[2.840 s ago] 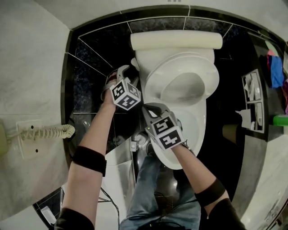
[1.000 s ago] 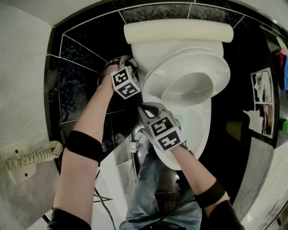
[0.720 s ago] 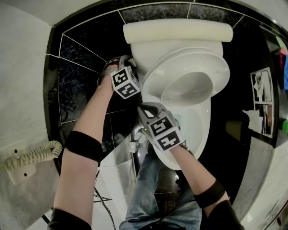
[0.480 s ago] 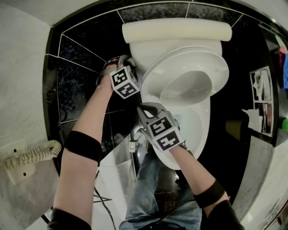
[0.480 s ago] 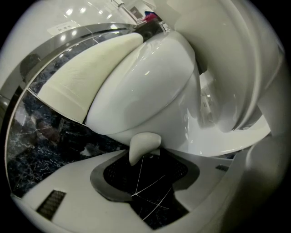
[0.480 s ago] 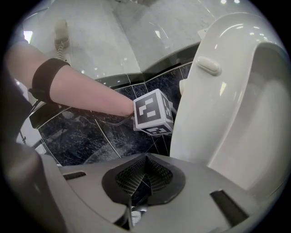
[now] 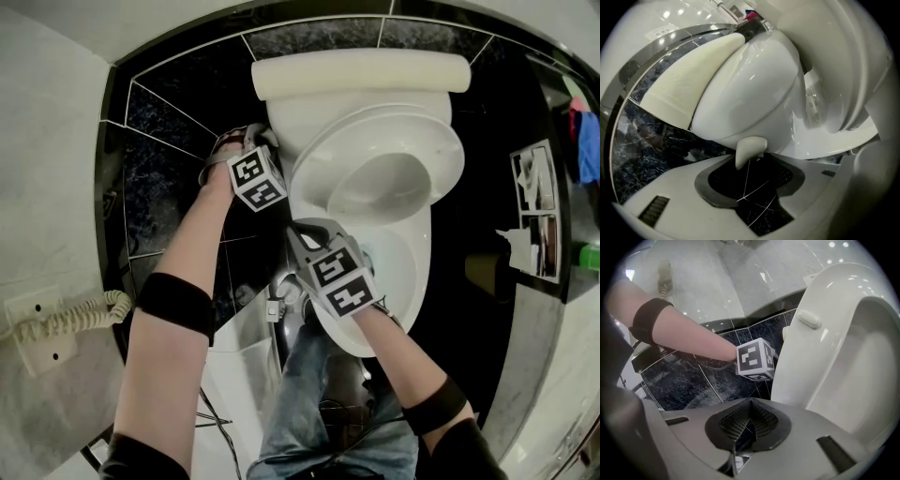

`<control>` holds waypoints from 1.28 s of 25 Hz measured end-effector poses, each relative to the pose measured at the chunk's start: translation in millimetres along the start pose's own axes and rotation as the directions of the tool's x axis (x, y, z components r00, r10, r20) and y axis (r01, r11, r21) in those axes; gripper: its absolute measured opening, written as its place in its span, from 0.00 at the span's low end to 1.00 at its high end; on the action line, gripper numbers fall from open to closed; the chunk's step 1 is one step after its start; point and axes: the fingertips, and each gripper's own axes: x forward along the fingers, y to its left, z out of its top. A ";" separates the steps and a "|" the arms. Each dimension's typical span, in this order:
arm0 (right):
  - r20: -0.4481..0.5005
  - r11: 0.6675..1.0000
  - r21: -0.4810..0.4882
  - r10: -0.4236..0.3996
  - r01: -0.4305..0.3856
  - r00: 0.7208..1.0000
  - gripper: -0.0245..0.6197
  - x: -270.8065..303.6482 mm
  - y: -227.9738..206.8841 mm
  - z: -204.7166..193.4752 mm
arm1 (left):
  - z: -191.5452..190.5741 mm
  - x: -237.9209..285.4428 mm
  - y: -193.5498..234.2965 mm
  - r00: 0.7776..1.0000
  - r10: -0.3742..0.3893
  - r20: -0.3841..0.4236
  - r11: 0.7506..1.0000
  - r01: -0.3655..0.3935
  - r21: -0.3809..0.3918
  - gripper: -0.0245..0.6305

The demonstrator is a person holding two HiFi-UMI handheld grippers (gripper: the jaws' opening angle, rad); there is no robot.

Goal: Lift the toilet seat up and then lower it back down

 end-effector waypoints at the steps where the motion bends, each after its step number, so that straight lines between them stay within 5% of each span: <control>1: 0.000 1.000 -0.003 -0.003 0.003 1.000 0.04 -2.8 -0.3 1.4 | 0.1 -3.1 2.2 1.000 0.008 -0.003 1.000 -0.008 0.015 0.34; 9: 0.004 0.999 -0.033 -0.015 0.015 1.000 0.04 -39.8 8.9 14.5 | 5.3 -57.7 13.3 0.997 0.065 -0.037 0.988 -0.059 0.140 0.29; 15: 0.004 0.998 -0.059 -0.020 0.020 1.000 0.04 -82.9 26.6 21.4 | 8.9 -124.6 -2.8 0.996 0.079 -0.038 0.992 -0.076 0.097 0.10; 20: 0.002 0.996 -0.086 -0.040 0.040 0.999 0.04 -134.9 39.7 27.2 | 35.9 -208.1 -27.6 0.996 0.082 0.040 0.995 -0.079 -0.069 0.05; 23: 0.014 0.993 -0.104 -0.058 0.059 0.998 0.04 -177.5 42.6 36.4 | 56.7 -264.0 -40.5 0.992 0.097 0.074 0.974 -0.080 -0.211 0.05; 32: 0.069 0.981 -0.154 -0.108 0.117 0.992 0.04 -310.9 51.7 41.0 | 120.0 -420.5 -81.5 0.968 0.192 0.160 0.829 -0.073 -0.555 0.05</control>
